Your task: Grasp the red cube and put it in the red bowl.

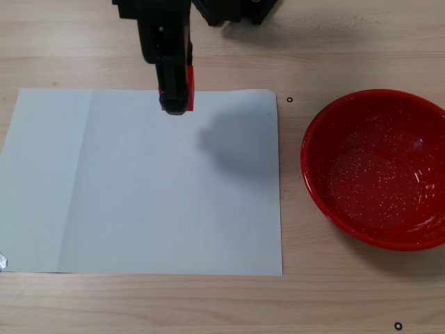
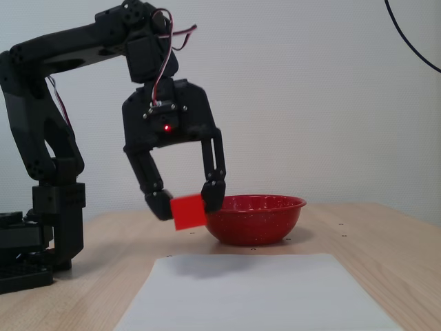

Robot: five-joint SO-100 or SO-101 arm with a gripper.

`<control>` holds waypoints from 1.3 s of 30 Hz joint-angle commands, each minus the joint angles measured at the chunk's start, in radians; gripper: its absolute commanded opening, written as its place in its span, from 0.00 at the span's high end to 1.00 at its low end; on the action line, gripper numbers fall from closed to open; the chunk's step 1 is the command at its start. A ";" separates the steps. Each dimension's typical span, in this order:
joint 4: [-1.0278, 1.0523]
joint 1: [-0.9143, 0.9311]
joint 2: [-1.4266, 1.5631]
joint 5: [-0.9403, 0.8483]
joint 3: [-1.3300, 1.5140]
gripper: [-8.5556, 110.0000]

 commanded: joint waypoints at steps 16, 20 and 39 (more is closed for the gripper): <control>0.020 0.391 0.018 -0.160 -0.382 0.93; 0.008 0.476 0.003 -0.173 -0.417 0.93; -0.057 0.749 -0.357 -0.261 -0.703 0.93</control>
